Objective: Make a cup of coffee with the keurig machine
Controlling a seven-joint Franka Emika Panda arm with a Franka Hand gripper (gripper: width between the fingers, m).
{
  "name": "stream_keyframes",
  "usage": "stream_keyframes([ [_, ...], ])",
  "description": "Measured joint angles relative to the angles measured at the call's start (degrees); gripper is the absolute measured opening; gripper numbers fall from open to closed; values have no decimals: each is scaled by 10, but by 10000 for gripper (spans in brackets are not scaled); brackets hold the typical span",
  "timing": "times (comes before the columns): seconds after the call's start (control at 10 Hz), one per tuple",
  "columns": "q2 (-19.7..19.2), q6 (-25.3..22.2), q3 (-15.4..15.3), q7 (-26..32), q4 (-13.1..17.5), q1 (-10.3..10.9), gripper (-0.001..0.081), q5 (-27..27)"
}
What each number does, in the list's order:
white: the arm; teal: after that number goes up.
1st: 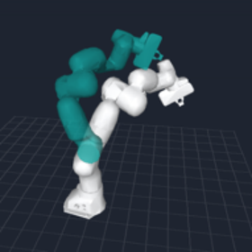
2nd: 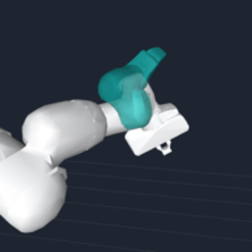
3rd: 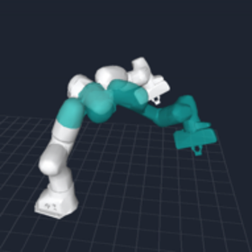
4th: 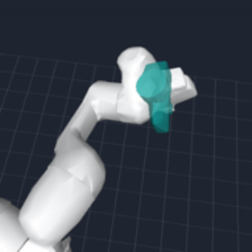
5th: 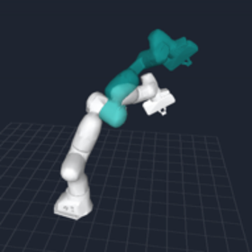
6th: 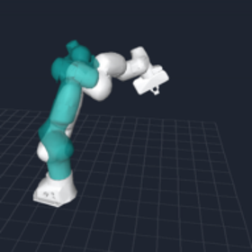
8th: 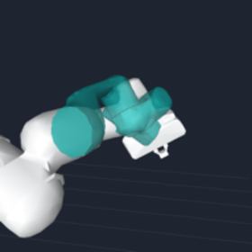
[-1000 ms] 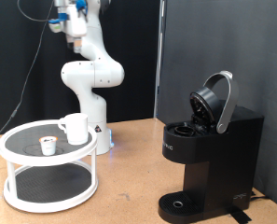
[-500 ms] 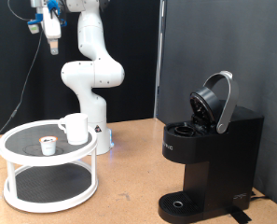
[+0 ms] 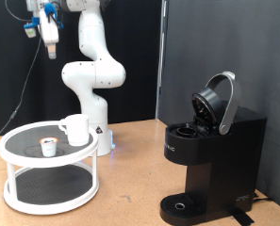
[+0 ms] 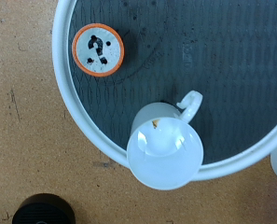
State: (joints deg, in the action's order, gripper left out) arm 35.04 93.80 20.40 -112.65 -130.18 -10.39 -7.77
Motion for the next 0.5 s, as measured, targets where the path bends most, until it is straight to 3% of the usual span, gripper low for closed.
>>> stream_keyframes([
  [0.5, -32, 192, 2, -33, -112, -9, 734, -10],
])
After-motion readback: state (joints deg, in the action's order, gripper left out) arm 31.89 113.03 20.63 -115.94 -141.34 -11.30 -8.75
